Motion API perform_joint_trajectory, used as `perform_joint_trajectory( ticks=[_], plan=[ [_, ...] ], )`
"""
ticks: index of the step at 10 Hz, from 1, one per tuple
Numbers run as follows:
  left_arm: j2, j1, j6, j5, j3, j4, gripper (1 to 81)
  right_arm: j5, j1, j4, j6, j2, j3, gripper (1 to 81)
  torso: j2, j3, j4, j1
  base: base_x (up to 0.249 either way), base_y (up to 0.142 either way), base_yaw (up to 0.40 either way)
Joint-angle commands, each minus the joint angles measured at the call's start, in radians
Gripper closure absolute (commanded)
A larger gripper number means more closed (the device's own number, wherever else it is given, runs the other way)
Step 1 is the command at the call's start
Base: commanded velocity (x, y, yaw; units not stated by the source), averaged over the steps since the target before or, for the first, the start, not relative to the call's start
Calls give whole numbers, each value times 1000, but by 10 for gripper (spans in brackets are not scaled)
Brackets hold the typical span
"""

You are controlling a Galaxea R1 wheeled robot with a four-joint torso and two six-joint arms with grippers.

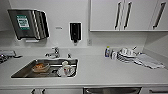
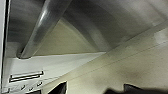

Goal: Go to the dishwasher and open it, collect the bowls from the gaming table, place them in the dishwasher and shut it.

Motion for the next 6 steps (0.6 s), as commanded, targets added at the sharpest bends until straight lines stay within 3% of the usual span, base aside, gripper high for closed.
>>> perform_joint_trajectory(
  ticks=[1,5,6],
  plan=[
    [-19,-58,-1,44,13,0,10,-47,167,32,89,-30,30,10,0,0,0,0,0,0,0],
    [-18,-58,-1,36,14,0,10,-91,244,33,192,7,18,10,0,0,0,0,0,0,0],
    [-18,-58,-1,36,14,-2,10,-99,250,26,192,10,12,10,0,-1,0,0,0,0,0]
  ],
)
